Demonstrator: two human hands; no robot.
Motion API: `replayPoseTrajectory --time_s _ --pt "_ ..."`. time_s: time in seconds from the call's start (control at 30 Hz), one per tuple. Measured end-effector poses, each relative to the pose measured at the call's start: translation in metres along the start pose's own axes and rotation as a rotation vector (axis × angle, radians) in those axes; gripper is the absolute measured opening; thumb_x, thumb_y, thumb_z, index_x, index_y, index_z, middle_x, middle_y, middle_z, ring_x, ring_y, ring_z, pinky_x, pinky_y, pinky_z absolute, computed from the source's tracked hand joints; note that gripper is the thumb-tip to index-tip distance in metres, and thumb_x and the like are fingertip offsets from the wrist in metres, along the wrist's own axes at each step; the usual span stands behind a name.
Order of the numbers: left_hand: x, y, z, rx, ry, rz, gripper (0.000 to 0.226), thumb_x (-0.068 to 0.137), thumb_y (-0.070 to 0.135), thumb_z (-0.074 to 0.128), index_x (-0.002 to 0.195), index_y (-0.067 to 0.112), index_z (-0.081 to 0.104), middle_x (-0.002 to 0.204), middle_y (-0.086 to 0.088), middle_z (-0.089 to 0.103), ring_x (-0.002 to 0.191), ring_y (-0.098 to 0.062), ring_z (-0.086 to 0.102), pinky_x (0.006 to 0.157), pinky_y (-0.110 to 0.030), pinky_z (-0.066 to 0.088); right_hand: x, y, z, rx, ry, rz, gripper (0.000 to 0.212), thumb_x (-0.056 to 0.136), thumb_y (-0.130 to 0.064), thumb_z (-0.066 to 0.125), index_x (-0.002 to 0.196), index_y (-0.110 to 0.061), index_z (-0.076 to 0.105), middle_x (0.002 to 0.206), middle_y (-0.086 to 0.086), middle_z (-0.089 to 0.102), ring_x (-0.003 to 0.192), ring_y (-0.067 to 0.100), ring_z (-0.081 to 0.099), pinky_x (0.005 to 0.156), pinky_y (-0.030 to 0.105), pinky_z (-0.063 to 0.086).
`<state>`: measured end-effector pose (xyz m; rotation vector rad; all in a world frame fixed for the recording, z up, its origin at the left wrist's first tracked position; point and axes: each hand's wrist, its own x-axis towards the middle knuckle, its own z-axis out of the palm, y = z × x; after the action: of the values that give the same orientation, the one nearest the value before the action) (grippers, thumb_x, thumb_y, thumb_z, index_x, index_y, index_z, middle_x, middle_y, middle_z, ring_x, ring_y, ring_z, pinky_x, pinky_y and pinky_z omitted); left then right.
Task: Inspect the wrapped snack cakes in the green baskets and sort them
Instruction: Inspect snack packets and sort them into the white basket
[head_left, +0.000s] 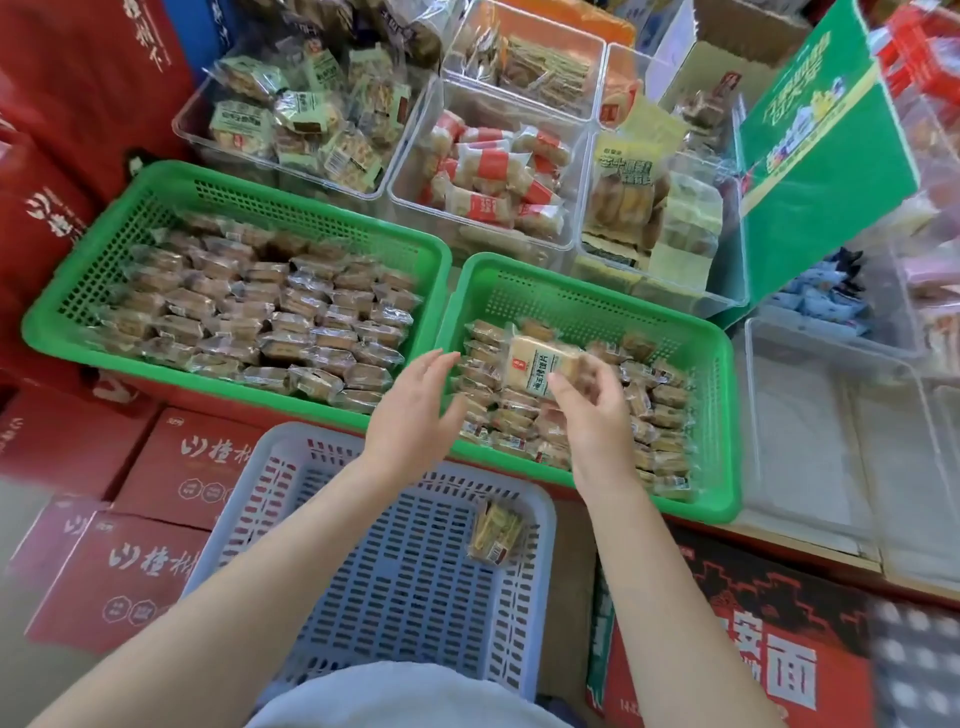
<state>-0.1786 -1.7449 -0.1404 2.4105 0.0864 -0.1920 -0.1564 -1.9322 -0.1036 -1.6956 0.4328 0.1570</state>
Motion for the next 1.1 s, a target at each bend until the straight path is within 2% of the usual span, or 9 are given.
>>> replayPoseTrajectory --time_s 0.13,0.27,0.37,0.43,0.5,0.6,0.83,0.93,1.1 --pt "0.031 -0.029 0.036 0.436 -0.192 0.053 0.077 0.104 0.057 0.022 0.161 0.011 -0.003 0.168 -0.011 -0.013 0.155 -0.024 -0.016 0.126 -0.041 -0.006 0.06 -0.009 0.02 -0.1 0.056 -0.116 0.031 0.095 -0.019 0.065 0.123 -0.03 0.054 0.118 -0.006 0.062 0.104 0.009 0.062 0.091 0.031 0.054" --pt "0.032 -0.048 0.056 0.558 -0.133 0.105 0.08 0.101 0.062 0.005 0.159 0.009 -0.006 0.165 -0.015 -0.02 0.153 -0.026 -0.023 0.126 -0.046 -0.007 0.111 -0.011 0.038 -0.242 0.113 -0.227 0.029 0.095 -0.014 0.065 0.121 -0.017 0.052 0.101 -0.017 0.056 0.087 -0.007 0.057 0.072 0.006 0.046" --pt "0.034 -0.054 0.062 0.553 -0.081 0.127 0.078 0.101 0.06 0.011 0.16 0.01 0.0 0.167 -0.015 -0.011 0.155 -0.028 -0.015 0.126 -0.048 0.0 0.145 -0.002 0.053 -0.532 0.03 -0.362 0.025 0.094 -0.015 0.065 0.113 -0.012 0.048 0.096 -0.003 0.058 0.08 0.011 0.058 0.064 0.018 0.046" --pt "0.035 -0.055 0.064 0.551 -0.088 0.143 0.077 0.101 0.06 0.014 0.159 0.011 -0.001 0.167 -0.016 -0.011 0.155 -0.028 -0.014 0.126 -0.048 0.0 0.163 0.008 0.063 -0.753 -0.067 -0.426 0.021 0.094 -0.011 0.063 0.11 -0.01 0.05 0.097 0.002 0.057 0.083 0.02 0.054 0.069 0.029 0.042" --pt "0.034 -0.055 0.064 0.551 -0.076 0.15 0.076 0.1 0.059 0.018 0.158 0.012 0.001 0.167 -0.016 -0.008 0.155 -0.029 -0.011 0.126 -0.049 -0.001 0.175 0.02 0.072 -0.918 -0.166 -0.455 0.019 0.094 -0.007 0.06 0.111 -0.007 0.053 0.1 0.006 0.061 0.087 0.022 0.053 0.073 0.03 0.039" --pt "0.034 -0.057 0.066 0.57 -0.051 0.16 0.076 0.1 0.06 0.021 0.158 0.013 0.005 0.167 -0.016 -0.005 0.156 -0.03 -0.007 0.125 -0.05 -0.001 0.183 0.033 0.08 -1.144 -0.259 -0.483 0.029 0.094 -0.004 0.053 0.122 -0.009 0.057 0.107 0.01 0.068 0.098 0.031 0.06 0.087 0.039 0.043" --pt "0.035 -0.056 0.064 0.572 -0.1 0.152 0.076 0.1 0.062 0.012 0.158 0.017 -0.007 0.165 -0.015 -0.016 0.154 -0.029 -0.019 0.124 -0.049 -0.008 0.167 0.03 0.065 -1.178 -0.241 -0.477 0.037 0.099 -0.015 0.051 0.134 -0.01 0.059 0.141 0.013 0.053 0.133 0.031 0.044 0.112 0.047 0.031" --pt "0.035 -0.053 0.061 0.565 -0.146 0.133 0.077 0.1 0.064 0.011 0.158 0.021 -0.014 0.164 -0.014 -0.025 0.151 -0.028 -0.027 0.124 -0.049 -0.011 0.124 0.026 0.052 -1.048 -0.189 -0.502 0.03 0.099 -0.014 0.05 0.125 -0.009 0.063 0.127 0.009 0.061 0.12 0.025 0.052 0.105 0.045 0.04" --pt "0.034 -0.05 0.05 0.505 -0.173 0.134 0.085 0.098 0.071 0.014 0.16 0.02 -0.012 0.164 -0.013 -0.025 0.152 -0.027 -0.026 0.125 -0.047 -0.01 0.026 0.037 0.023 -0.9 -0.203 -0.384 0.022 0.102 -0.015 0.048 0.113 -0.013 0.066 0.091 -0.003 0.065 0.077 0.015 0.059 0.066 0.031 0.046"
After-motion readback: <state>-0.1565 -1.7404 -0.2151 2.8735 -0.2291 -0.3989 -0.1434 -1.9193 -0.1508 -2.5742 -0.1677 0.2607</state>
